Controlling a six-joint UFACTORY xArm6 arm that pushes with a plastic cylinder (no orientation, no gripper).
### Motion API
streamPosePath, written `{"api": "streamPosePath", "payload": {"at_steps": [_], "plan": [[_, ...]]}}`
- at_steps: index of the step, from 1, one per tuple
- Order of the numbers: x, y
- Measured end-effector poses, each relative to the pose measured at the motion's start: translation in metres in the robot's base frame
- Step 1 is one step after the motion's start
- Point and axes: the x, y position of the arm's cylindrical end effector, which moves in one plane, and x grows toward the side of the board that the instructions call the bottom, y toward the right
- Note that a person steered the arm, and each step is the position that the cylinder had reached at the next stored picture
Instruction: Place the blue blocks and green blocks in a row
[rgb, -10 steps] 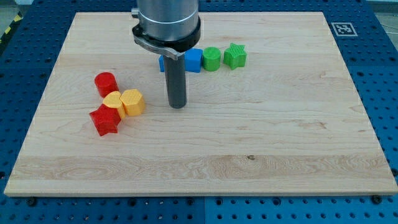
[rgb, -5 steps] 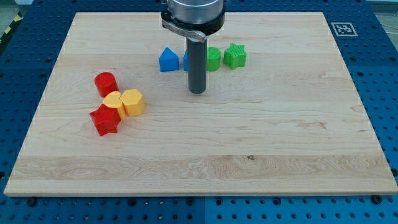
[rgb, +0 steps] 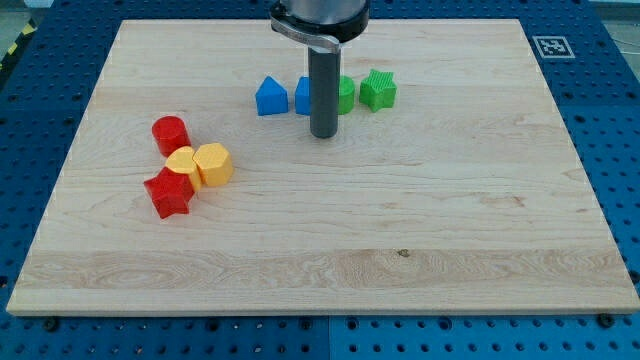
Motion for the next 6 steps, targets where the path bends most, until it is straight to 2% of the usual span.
{"api": "streamPosePath", "payload": {"at_steps": [3,6], "plan": [[-0.031,0.000],[-0.028,0.014]]}}
